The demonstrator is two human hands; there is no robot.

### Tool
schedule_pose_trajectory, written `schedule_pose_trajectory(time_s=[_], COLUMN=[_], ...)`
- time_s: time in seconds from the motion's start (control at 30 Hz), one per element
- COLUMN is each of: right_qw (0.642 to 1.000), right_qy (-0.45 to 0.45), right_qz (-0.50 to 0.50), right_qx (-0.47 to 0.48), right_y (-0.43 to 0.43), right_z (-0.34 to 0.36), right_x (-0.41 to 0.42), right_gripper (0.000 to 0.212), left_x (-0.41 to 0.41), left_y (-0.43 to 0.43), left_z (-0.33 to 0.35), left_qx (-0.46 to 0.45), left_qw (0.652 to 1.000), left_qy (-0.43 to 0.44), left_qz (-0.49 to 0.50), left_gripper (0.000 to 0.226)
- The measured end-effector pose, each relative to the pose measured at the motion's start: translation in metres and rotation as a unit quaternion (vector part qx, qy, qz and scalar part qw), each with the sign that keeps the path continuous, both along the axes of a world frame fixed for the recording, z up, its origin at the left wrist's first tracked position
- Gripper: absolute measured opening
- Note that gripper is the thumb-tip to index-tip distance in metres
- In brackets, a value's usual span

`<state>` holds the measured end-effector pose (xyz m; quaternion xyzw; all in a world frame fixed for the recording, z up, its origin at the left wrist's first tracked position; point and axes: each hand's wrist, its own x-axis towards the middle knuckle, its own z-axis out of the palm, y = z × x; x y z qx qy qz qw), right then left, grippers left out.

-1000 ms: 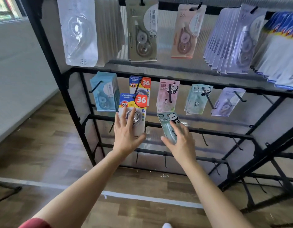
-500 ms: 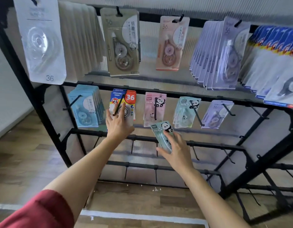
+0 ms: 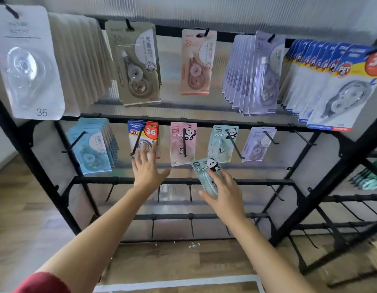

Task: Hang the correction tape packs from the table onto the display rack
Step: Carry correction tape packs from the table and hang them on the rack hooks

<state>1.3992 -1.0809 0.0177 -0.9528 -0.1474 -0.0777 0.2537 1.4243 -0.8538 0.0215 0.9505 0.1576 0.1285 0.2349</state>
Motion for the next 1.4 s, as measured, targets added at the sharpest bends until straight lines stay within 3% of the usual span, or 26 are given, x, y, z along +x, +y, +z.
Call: schedule_pose_trajectory(time_s=[0.27, 0.43, 0.63, 1.1, 1.4], right_qw=[0.994, 0.985, 0.979, 0.969, 0.972], right_qy=[-0.045, -0.101, -0.152, -0.217, -0.204], right_qz=[-0.082, -0.126, -0.122, -0.097, -0.075], right_qx=[0.054, 0.059, 0.061, 0.061, 0.092], right_y=[-0.022, -0.04, -0.046, -0.053, -0.057], right_z=[0.001, 0.008, 0.015, -0.003, -0.011], right_x=[-0.042, -0.052, -0.041, -0.01, 0.008], right_gripper=[0.065, 0.064, 0.064, 0.068, 0.066], left_x=[-0.028, -0.012, 0.003, 0.002, 0.007], left_y=[-0.047, -0.072, -0.08, -0.085, -0.086], left_z=[0.047, 0.073, 0.071, 0.062, 0.056], left_qx=[-0.006, 0.048, 0.106, 0.114, 0.133], left_qw=[0.974, 0.975, 0.983, 0.987, 0.988], left_qy=[-0.154, -0.128, -0.032, -0.053, -0.049], left_qz=[-0.167, -0.174, -0.145, -0.098, -0.061], left_gripper=[0.089, 0.08, 0.076, 0.069, 0.07])
